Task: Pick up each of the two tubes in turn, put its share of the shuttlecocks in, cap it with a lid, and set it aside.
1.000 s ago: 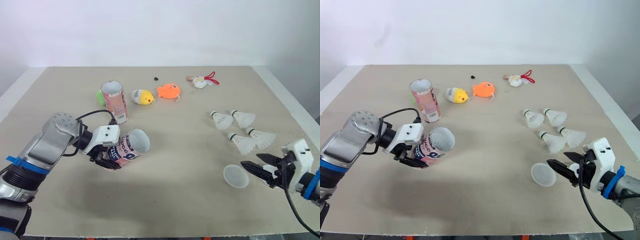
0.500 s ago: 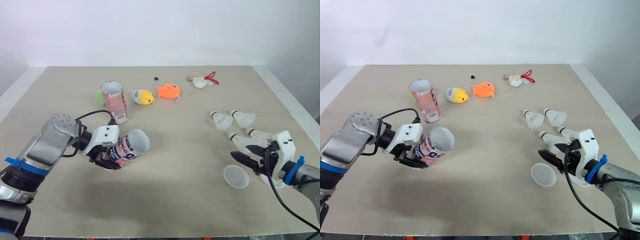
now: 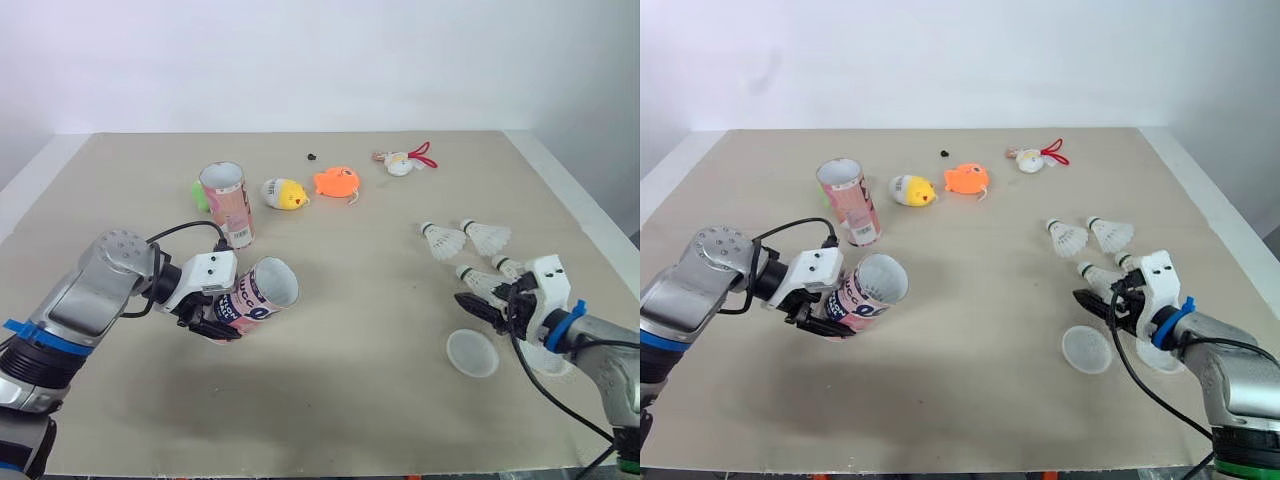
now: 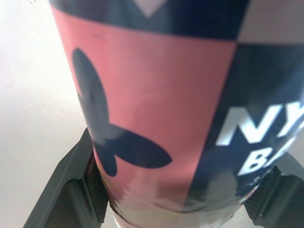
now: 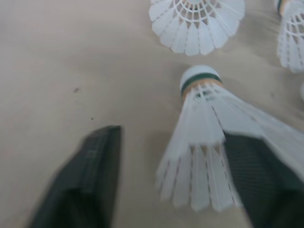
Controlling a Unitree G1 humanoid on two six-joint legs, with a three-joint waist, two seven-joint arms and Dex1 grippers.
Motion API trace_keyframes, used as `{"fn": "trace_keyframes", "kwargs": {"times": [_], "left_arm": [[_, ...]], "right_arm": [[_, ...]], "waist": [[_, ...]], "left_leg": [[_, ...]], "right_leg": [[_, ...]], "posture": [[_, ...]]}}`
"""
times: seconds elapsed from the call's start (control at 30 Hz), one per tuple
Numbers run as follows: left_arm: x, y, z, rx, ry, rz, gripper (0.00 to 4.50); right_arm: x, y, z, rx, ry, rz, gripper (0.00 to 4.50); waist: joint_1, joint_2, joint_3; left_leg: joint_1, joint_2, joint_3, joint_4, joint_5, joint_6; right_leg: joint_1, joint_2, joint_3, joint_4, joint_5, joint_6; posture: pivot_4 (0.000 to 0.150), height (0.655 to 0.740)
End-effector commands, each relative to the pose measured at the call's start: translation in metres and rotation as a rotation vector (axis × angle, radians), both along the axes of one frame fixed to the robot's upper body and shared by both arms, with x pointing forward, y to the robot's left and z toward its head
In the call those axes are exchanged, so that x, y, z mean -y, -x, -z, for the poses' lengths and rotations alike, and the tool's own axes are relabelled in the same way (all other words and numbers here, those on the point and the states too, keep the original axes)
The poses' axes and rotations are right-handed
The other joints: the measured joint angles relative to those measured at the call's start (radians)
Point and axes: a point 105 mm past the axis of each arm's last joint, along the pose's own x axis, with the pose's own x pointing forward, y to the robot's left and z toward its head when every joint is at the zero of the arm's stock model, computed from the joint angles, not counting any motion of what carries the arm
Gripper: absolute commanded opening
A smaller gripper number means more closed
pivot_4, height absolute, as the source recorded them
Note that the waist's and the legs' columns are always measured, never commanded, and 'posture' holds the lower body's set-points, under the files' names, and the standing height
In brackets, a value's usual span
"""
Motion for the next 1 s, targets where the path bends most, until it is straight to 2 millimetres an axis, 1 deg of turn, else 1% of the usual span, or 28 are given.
{"fn": "trace_keyframes", "kwargs": {"times": [0.03, 0.07, 0.1, 0.13, 0.17, 0.27, 0.4, 0.5, 0.53, 0.6, 0.67, 0.73, 0.8, 0.87, 0.9, 1.0], "left_arm": [[0.001, 0.009, 0.013, -0.066, -0.020, 0.015, 3.18], [0.001, 0.009, 0.013, -0.066, -0.020, 0.014, 3.18], [0.001, 0.009, 0.013, -0.066, -0.020, 0.014, 3.18], [0.001, 0.009, 0.013, -0.066, -0.020, 0.014, 3.18], [0.001, 0.009, 0.013, -0.066, -0.020, 0.014, 3.18], [0.001, 0.009, 0.013, -0.065, -0.019, 0.013, 3.18], [0.001, 0.008, 0.013, -0.064, -0.017, 0.013, 3.18], [0.001, 0.007, 0.013, -0.062, -0.017, 0.012, 3.18], [0.001, 0.007, 0.013, -0.062, -0.018, 0.011, 3.18], [0.001, 0.007, 0.013, -0.063, -0.019, 0.011, 3.18], [0.000, 0.006, 0.013, -0.063, -0.020, 0.012, 3.18], [0.001, 0.006, 0.012, -0.062, -0.020, 0.014, 3.18], [0.001, 0.004, 0.012, -0.061, -0.020, 0.017, 3.18], [0.003, 0.004, 0.012, -0.060, -0.021, 0.026, 3.18], [0.004, 0.003, 0.013, -0.060, -0.021, 0.029, 3.18], [0.007, 0.002, 0.011, -0.056, -0.018, 0.042, 3.18]], "right_arm": [[-0.005, -0.005, -0.010, 0.049, 0.004, -0.024, 1.78], [-0.007, -0.004, -0.010, 0.050, 0.000, -0.034, 1.19], [-0.009, -0.003, -0.011, 0.050, -0.004, -0.046, 0.89], [-0.011, -0.002, -0.011, 0.050, -0.007, -0.056, 0.39], [-0.012, -0.001, -0.011, 0.050, -0.009, -0.061, 0.05], [-0.018, 0.002, -0.014, 0.054, -0.029, -0.092, 0.05], [-0.024, 0.007, -0.023, 0.078, -0.041, -0.129, 0.05], [-0.038, 0.015, -0.041, 0.110, -0.070, -0.219, 0.05], [-0.045, 0.020, -0.050, 0.123, -0.087, -0.269, 0.05], [-0.067, 0.033, -0.072, 0.151, -0.106, -0.409, 0.05], [-0.093, 0.045, -0.092, 0.182, -0.091, -0.561, 0.05], [-0.120, 0.054, -0.106, 0.205, -0.050, -0.702, 0.05], [-0.144, 0.059, -0.110, 0.214, 0.006, -0.824, 0.05], [-0.166, 0.053, -0.109, 0.230, 0.113, -0.920, 0.05], [-0.172, 0.050, -0.109, 0.235, 0.141, -0.942, 0.05], [-0.201, 0.040, -0.116, 0.253, 0.206, -1.077, 0.05]], "waist": [[0.000, 0.000, 0.000], [0.000, 0.000, 0.000], [0.000, 0.000, 0.000], [0.000, 0.000, 0.000], [0.000, 0.000, 0.000], [0.000, 0.000, 0.000], [0.000, 0.000, 0.000], [0.000, 0.000, 0.000], [0.000, 0.000, 0.000], [0.000, 0.000, 0.000], [0.000, 0.001, 0.001], [-0.001, 0.001, 0.001], [-0.002, 0.000, 0.001], [-0.001, -0.001, 0.001], [0.000, -0.001, 0.002], [0.001, 0.000, 0.002]], "left_leg": [[0.000, 0.000, 0.000, 0.000, 0.000, 0.000], [0.000, 0.000, 0.000, 0.000, 0.000, 0.001], [0.000, 0.000, 0.000, 0.000, -0.001, 0.001], [0.000, 0.000, 0.000, 0.000, -0.001, 0.001], [0.000, 0.000, 0.000, 0.000, -0.001, 0.001], [0.000, 0.000, 0.000, 0.000, -0.001, 0.001], [0.000, 0.000, 0.000, 0.000, -0.001, 0.002], [0.000, 0.000, 0.000, 0.000, -0.001, 0.002], [0.000, 0.000, 0.000, 0.000, -0.001, 0.002], [0.000, 0.000, 0.000, 0.000, -0.001, 0.002], [0.000, 0.001, -0.001, 0.000, -0.001, 0.002], [0.001, 0.001, -0.001, 0.000, -0.001, 0.002], [0.001, 0.002, -0.001, 0.000, -0.001, 0.002], [0.002, 0.003, -0.002, 0.000, -0.001, 0.002], [0.002, 0.004, -0.002, 0.000, -0.001, 0.002], [0.001, 0.003, 0.000, 0.000, -0.001, 0.002]], "right_leg": [[0.000, 0.000, 0.000, 0.000, 0.000, 0.000], [0.000, 0.000, 0.000, 0.000, 0.000, 0.000], [0.000, 0.000, 0.000, 0.000, 0.000, 0.000], [0.000, 0.000, 0.000, 0.000, 0.000, 0.000], [0.000, 0.000, 0.000, 0.000, 0.000, 0.000], [0.000, 0.000, 0.000, 0.000, 0.000, 0.000], [0.000, 0.000, 0.000, 0.000, 0.000, 0.000], [0.000, 0.000, 0.000, 0.000, 0.000, 0.000], [0.000, 0.000, 0.000, 0.000, -0.001, 0.000], [0.000, 0.000, 0.000, 0.000, -0.001, 0.000], [0.000, 0.000, 0.000, 0.000, -0.001, 0.000], [0.000, 0.000, 0.000, 0.000, -0.001, 0.000], [0.000, 0.000, 0.000, 0.000, 0.000, 0.000], [0.001, 0.001, -0.002, 0.000, -0.002, -0.005], [0.001, 0.001, -0.002, 0.000, -0.002, -0.006], [-0.001, 0.000, -0.001, 0.000, -0.002, -0.006]], "posture": [[0.150, 0.7400], [0.150, 0.7400], [0.150, 0.7400], [0.150, 0.7400], [0.150, 0.7400], [0.150, 0.7400], [0.150, 0.7400], [0.150, 0.7400], [0.150, 0.7400], [0.150, 0.7400], [0.150, 0.7400], [0.150, 0.7400], [0.150, 0.7400], [0.150, 0.7400], [0.150, 0.7400], [0.150, 0.7400]]}}
